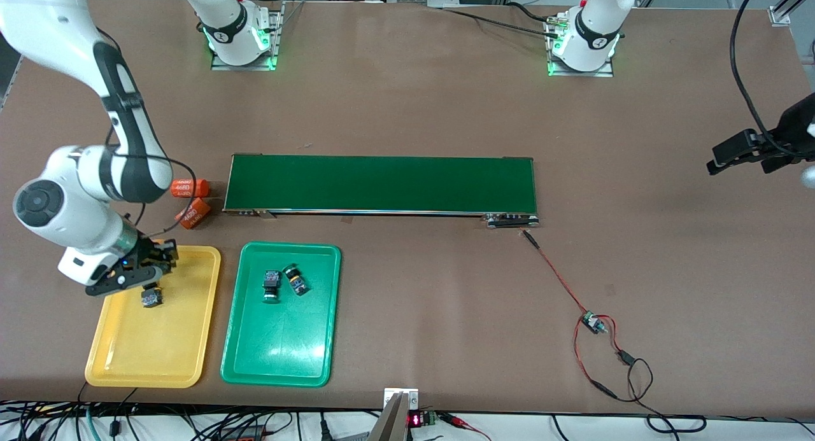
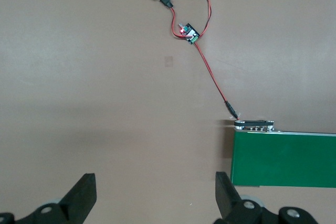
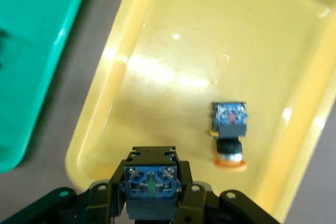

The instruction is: Sort buttons by color to trays

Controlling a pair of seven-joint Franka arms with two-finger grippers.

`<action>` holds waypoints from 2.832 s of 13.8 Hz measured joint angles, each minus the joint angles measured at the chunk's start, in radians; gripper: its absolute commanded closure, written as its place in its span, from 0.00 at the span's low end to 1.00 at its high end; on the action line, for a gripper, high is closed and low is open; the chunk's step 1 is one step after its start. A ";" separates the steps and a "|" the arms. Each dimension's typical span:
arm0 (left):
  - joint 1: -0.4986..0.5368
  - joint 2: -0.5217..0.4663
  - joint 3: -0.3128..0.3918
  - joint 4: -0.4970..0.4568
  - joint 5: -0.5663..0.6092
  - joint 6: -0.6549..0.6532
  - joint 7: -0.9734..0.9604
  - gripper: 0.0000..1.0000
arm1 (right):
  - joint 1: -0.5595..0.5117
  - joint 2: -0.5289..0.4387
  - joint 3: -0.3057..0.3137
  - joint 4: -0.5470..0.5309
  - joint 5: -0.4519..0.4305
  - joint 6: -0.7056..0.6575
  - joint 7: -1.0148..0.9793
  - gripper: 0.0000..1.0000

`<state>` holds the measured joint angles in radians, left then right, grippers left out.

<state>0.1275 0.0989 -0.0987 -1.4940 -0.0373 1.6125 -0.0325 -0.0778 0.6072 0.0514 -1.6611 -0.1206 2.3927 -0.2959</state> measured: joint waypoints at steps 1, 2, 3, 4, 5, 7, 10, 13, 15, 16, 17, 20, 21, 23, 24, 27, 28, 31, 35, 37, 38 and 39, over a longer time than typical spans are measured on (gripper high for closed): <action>0.000 0.000 -0.001 0.000 0.003 0.000 0.000 0.00 | -0.004 0.030 0.000 0.003 0.000 0.049 0.000 0.73; 0.002 0.000 0.000 0.000 0.003 -0.001 0.000 0.00 | -0.008 0.057 0.000 0.005 0.000 0.089 0.000 0.69; 0.006 0.000 0.002 0.000 0.003 -0.001 0.000 0.00 | -0.012 0.076 0.000 0.008 0.000 0.115 0.000 0.68; 0.008 0.000 0.004 0.000 0.004 -0.002 0.000 0.00 | -0.014 0.091 0.000 0.012 0.000 0.133 0.000 0.60; 0.009 0.000 0.004 0.000 0.004 -0.002 0.000 0.00 | -0.015 0.100 0.001 0.016 0.000 0.145 0.000 0.51; 0.009 -0.001 0.003 0.000 0.004 -0.002 0.000 0.00 | -0.015 0.108 0.002 0.022 0.000 0.148 0.000 0.27; 0.009 -0.001 0.004 0.000 0.004 -0.007 0.000 0.00 | -0.015 0.110 0.003 0.023 0.000 0.162 0.000 0.10; 0.009 -0.002 0.003 0.000 0.004 -0.011 0.000 0.00 | -0.018 0.111 0.003 0.023 0.000 0.187 0.000 0.07; 0.009 -0.003 0.003 0.000 0.004 -0.012 0.000 0.00 | -0.019 0.108 0.005 0.026 0.000 0.176 0.002 0.07; 0.009 -0.003 0.004 0.000 0.004 -0.013 0.000 0.00 | -0.019 0.101 0.008 0.031 0.001 0.142 0.014 0.04; 0.009 -0.003 0.004 0.000 0.004 -0.013 0.000 0.00 | -0.019 0.087 0.015 0.040 0.002 0.080 0.045 0.03; 0.012 -0.003 0.004 0.000 0.004 -0.013 -0.001 0.00 | -0.017 -0.014 0.054 0.061 0.002 -0.148 0.158 0.00; 0.013 -0.003 0.005 0.000 0.004 -0.013 -0.001 0.00 | -0.016 -0.059 0.062 0.064 0.002 -0.223 0.187 0.00; 0.014 -0.003 0.004 0.001 0.004 -0.013 -0.001 0.00 | -0.014 -0.160 0.069 0.067 0.002 -0.366 0.216 0.00; 0.014 -0.003 0.003 0.001 0.004 -0.013 -0.001 0.00 | -0.014 -0.210 0.069 0.068 0.009 -0.427 0.219 0.00; 0.014 -0.005 0.000 0.001 0.004 -0.013 -0.001 0.00 | -0.016 -0.341 0.068 0.067 0.053 -0.571 0.225 0.00; 0.013 -0.007 -0.001 0.001 0.004 -0.013 -0.001 0.00 | -0.016 -0.379 0.067 0.067 0.057 -0.609 0.234 0.00; 0.011 -0.012 -0.002 0.001 0.004 -0.014 -0.001 0.00 | -0.019 -0.483 0.066 0.066 0.059 -0.707 0.261 0.00; 0.012 -0.013 0.000 0.001 0.004 -0.014 -0.001 0.00 | -0.020 -0.603 0.066 0.064 0.060 -0.818 0.301 0.00; 0.013 -0.013 0.003 0.001 0.004 -0.014 0.000 0.00 | -0.020 -0.643 0.066 0.061 0.060 -0.856 0.329 0.00; 0.015 -0.013 0.003 0.003 0.004 -0.014 0.000 0.00 | -0.019 -0.657 0.066 0.059 0.060 -0.865 0.341 0.00; 0.015 -0.014 0.004 0.004 0.004 -0.014 0.000 0.00 | -0.019 -0.665 0.067 0.057 0.060 -0.872 0.346 0.00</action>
<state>0.1429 0.0848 -0.0951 -1.4896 -0.0335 1.5984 -0.0325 -0.0972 -0.0580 0.1180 -1.6044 -0.0605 1.5206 0.0504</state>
